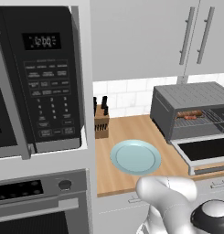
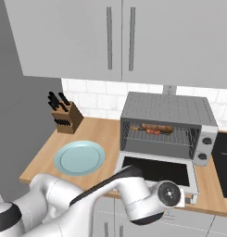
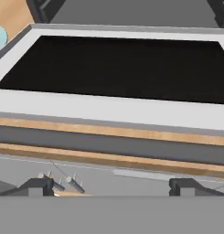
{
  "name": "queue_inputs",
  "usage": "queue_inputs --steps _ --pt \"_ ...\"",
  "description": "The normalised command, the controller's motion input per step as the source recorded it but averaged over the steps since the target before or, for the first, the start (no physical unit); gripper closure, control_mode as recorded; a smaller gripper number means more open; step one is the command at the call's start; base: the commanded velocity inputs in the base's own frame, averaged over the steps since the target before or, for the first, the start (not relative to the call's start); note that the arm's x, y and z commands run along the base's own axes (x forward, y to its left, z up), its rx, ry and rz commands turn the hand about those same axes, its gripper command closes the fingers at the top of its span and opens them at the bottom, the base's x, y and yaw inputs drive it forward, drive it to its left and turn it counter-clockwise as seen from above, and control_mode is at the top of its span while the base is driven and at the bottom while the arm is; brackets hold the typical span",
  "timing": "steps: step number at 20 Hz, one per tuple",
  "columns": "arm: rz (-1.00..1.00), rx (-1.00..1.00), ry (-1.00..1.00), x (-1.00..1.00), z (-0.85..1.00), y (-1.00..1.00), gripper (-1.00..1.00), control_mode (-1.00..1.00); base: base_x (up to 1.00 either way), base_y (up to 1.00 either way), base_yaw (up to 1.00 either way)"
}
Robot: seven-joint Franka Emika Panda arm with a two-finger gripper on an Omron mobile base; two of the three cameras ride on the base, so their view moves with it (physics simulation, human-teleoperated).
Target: Pick up the kebab skewer and baguette bread, and place them inside the toaster oven. Close the toaster oven door and start by setting the timer.
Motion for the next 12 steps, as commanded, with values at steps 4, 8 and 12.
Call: queue_inputs --steps 4,8,12 --pt "-0.04 0.00 -0.11 -0.26 -0.13 0.04 -1.00 -1.00 0.00 0.00 0.00" --pt "-0.05 0.00 -0.11 -0.02 -0.01 0.00 -1.00 -1.00 0.00 0.00 0.00" --pt "-0.05 0.00 -0.09 0.00 0.00 0.00 -1.00 -1.00 0.00 0.00 0.00"
